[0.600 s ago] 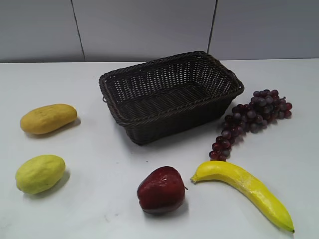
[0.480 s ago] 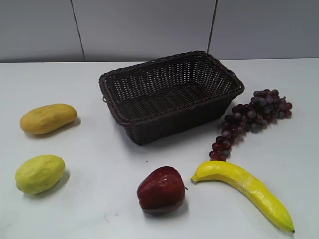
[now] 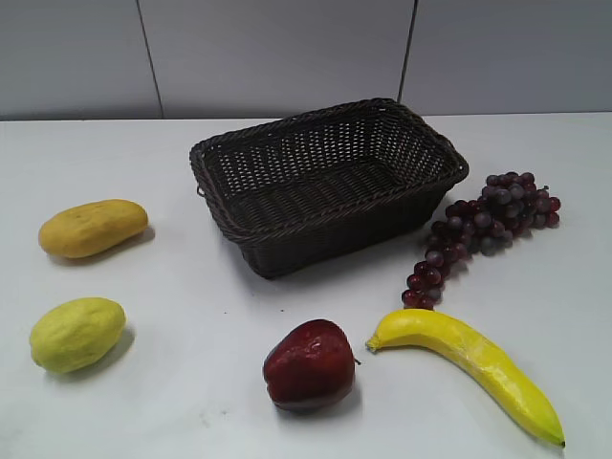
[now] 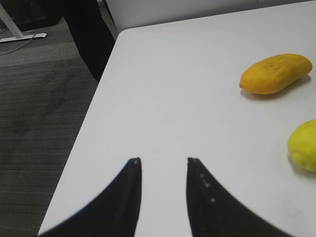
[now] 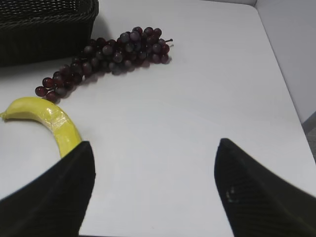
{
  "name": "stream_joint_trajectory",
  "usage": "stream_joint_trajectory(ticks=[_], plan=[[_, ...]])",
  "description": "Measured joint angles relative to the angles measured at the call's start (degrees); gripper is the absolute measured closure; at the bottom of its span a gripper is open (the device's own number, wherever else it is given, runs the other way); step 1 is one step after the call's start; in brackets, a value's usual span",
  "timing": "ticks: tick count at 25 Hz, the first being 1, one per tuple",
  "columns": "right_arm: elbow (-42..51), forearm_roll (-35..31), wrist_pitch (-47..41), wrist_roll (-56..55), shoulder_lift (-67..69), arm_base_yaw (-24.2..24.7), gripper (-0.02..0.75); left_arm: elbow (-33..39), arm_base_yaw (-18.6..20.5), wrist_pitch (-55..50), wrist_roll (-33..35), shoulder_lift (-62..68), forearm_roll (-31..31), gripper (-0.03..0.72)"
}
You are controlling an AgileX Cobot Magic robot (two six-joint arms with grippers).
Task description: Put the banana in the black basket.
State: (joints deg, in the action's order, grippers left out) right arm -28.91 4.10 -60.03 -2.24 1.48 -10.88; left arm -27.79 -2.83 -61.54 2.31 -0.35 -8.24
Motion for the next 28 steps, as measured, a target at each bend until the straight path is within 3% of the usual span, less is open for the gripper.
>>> stream_joint_trajectory(ticks=[7,28], plan=[[-2.05,-4.1,2.06,2.24,14.7,0.0,0.165,0.0,0.0,0.0,0.0,0.0,0.0,0.457],[-13.57,-7.97,7.93,6.83,62.25,0.0,0.165,0.0,0.0,0.0,0.0,0.0,0.0,0.456]])
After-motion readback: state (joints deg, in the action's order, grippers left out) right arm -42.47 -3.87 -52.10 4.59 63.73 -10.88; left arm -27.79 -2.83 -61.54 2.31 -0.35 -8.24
